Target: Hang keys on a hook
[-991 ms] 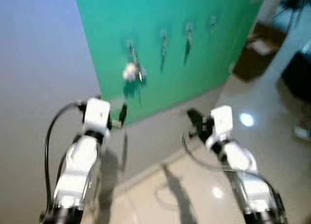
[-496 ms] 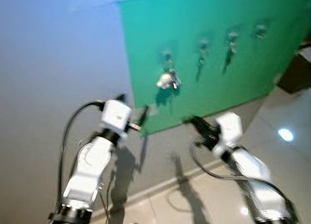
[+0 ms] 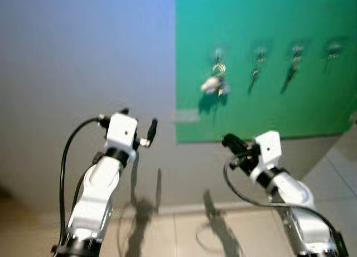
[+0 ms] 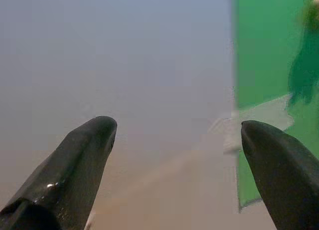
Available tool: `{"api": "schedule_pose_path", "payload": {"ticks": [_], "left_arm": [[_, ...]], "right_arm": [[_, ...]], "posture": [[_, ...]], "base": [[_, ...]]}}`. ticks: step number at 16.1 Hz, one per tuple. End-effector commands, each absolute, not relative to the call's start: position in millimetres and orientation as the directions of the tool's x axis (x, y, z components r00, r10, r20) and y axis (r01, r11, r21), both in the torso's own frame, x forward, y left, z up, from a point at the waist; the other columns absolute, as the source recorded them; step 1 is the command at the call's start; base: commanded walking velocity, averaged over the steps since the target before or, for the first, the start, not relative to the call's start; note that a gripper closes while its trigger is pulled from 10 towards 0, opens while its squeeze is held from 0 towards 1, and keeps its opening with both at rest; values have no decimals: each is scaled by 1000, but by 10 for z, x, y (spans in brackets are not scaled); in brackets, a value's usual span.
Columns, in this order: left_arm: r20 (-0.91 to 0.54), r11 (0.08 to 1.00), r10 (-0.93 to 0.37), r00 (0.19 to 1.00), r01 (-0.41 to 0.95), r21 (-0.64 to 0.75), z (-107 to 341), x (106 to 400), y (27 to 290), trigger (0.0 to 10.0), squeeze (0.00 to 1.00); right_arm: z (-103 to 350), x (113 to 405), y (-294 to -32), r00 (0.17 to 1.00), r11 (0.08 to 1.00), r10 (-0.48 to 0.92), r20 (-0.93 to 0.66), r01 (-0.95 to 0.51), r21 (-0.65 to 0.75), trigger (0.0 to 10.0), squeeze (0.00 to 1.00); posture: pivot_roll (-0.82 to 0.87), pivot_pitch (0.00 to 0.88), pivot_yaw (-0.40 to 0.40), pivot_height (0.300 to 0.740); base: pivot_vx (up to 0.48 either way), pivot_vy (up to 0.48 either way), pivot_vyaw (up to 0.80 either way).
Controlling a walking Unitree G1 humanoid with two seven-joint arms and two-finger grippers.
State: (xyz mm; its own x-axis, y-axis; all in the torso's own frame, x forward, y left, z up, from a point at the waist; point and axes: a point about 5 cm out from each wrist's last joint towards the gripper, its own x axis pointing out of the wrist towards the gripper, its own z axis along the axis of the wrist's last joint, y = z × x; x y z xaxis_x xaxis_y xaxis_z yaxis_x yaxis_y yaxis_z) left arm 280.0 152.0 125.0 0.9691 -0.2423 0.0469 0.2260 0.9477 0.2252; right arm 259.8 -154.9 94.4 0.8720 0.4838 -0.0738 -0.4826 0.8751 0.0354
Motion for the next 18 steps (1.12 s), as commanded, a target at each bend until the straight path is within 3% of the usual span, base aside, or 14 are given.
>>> {"api": "schedule_pose_path", "payload": {"ticks": [1, 4, 8, 18], "left_arm": [[43, 951, -219, 975, 203, 235, 1250, 2804, 1572, 10000, 0], [51, 953, -202, 978, 185, 239, 1260, 2813, 1581, 10000, 0], [52, 951, -199, 979, 180, 250, 1271, 2826, 1600, 10000, 0], [51, 941, -210, 976, 188, 282, 1290, 2834, 1615, 10000, 0]], "right_arm": [[1029, 2636, -1465, 855, 856, 516, -42, -516, 19, 10000, 0], [1086, 2694, -1446, 868, 868, 497, -13, -496, 16, 10000, 0], [1094, 2716, -1421, 870, 870, 493, -3, -493, 18, 10000, 0], [1129, 2722, -1436, 903, 900, 428, 47, -430, 68, 10000, 0]], "posture": [[-69, 0, 13, 740], [-63, 0, 11, 740], [-56, 0, 18, 740], [-43, 0, 29, 740]], "base": [[0, -480, 0], [0, -480, 0], [0, -480, 800], [0, -479, 0]]}}
